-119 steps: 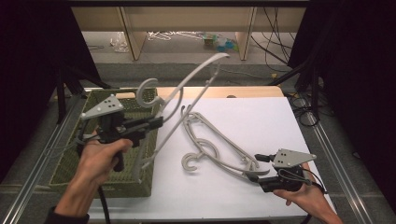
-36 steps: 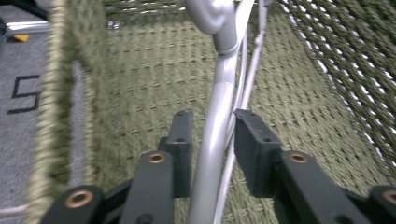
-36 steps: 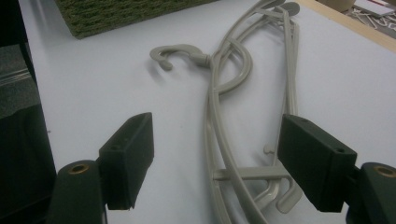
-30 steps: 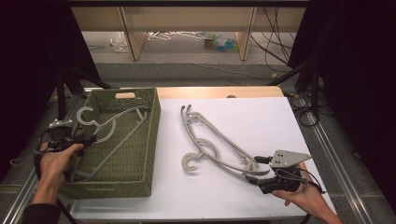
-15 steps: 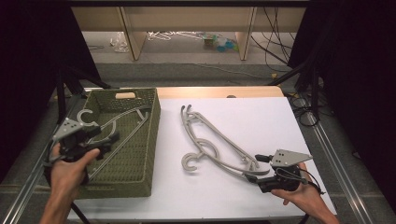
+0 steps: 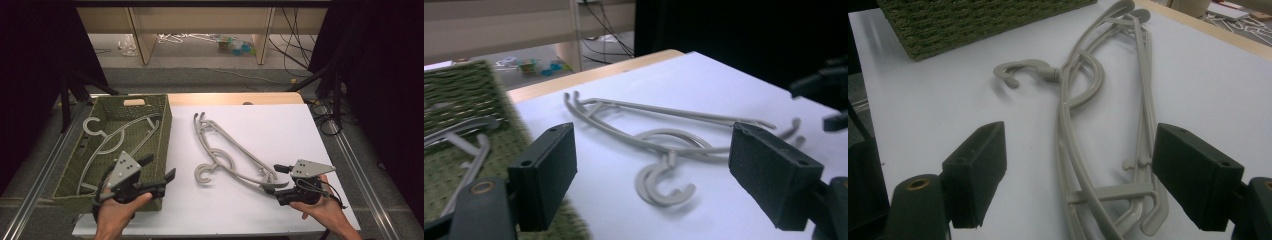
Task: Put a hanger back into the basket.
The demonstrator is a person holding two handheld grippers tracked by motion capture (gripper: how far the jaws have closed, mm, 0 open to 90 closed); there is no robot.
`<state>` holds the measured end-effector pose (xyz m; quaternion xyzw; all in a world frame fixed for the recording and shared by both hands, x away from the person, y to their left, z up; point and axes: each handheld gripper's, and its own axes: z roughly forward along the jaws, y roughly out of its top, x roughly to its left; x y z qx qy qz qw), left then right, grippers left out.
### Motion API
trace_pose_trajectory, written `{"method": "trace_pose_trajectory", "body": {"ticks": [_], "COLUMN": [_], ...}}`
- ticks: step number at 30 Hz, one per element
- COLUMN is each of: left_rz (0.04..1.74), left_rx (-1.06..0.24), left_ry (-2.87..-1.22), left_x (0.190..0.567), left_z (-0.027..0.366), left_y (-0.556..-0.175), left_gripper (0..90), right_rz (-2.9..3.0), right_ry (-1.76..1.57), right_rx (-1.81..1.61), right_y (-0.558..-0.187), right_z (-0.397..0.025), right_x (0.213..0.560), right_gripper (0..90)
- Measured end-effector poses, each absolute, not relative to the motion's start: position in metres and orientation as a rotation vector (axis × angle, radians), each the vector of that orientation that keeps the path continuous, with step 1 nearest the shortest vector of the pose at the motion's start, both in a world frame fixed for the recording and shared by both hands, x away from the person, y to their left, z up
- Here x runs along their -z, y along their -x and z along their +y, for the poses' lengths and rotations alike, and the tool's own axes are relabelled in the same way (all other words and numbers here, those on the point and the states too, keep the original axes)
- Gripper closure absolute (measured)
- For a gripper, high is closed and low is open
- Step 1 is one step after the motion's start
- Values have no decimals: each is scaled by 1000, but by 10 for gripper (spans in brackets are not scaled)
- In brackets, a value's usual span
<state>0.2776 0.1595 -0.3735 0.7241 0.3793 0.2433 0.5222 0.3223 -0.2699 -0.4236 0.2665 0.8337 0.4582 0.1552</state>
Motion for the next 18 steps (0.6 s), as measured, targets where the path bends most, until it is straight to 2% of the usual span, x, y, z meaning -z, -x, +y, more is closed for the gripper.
{"method": "trace_pose_trajectory", "body": {"ticks": [10, 18], "left_rz": [795, 824], "left_rx": [-503, -483], "left_ry": [-1803, -1805], "left_x": [400, 427], "left_z": [123, 121], "left_y": [-256, -252], "left_gripper": [189, 187], "right_rz": [2392, 2405], "right_ry": [-759, -741], "right_rx": [-1315, -1305], "right_y": [-321, -319], "right_z": [-268, -264], "right_x": [425, 425], "right_gripper": [223, 224]}}
